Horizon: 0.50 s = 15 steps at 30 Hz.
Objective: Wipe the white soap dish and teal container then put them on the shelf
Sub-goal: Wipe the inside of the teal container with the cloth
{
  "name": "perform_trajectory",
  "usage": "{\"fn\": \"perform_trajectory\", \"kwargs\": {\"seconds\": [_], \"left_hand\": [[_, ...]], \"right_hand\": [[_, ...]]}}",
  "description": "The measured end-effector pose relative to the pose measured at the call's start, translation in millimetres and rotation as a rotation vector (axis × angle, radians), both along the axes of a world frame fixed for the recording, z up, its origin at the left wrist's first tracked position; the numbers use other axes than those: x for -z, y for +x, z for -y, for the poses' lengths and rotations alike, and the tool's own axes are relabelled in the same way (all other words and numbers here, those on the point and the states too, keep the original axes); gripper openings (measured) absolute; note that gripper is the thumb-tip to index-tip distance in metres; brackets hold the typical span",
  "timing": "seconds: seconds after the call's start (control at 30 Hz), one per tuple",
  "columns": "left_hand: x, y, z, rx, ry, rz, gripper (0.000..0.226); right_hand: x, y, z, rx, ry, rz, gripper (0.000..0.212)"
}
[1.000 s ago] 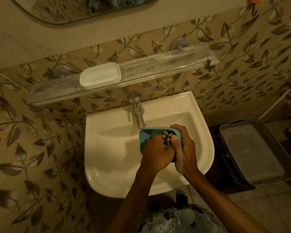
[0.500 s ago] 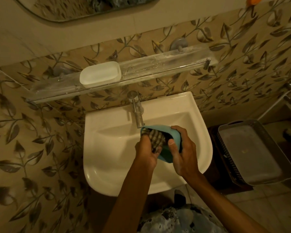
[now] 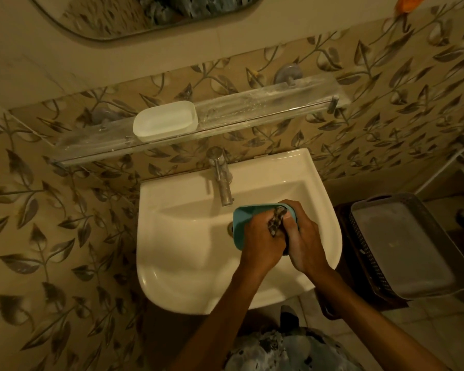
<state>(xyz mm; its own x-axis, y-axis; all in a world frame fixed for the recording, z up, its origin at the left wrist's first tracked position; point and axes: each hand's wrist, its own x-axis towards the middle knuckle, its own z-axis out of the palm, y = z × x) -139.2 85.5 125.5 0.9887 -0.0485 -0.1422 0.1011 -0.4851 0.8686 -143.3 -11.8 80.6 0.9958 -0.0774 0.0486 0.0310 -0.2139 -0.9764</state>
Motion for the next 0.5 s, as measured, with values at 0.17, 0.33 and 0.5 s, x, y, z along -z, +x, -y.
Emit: {"fn": "perform_trajectory", "kwargs": {"seconds": [0.17,0.33,0.5], "left_hand": [[4,3,-10,0.168,0.494,0.442,0.009],[-3,12,-15,0.184,0.704,0.422,0.022],[-2,13,-22,0.128,0.812,0.26,0.027]], "right_hand": [[-3,3,1,-0.034,0.028,-0.09,0.049],[-10,3,3,0.046,0.002,-0.015,0.049],[-4,-9,1,0.117,-0.002,0.124,0.043]]}}
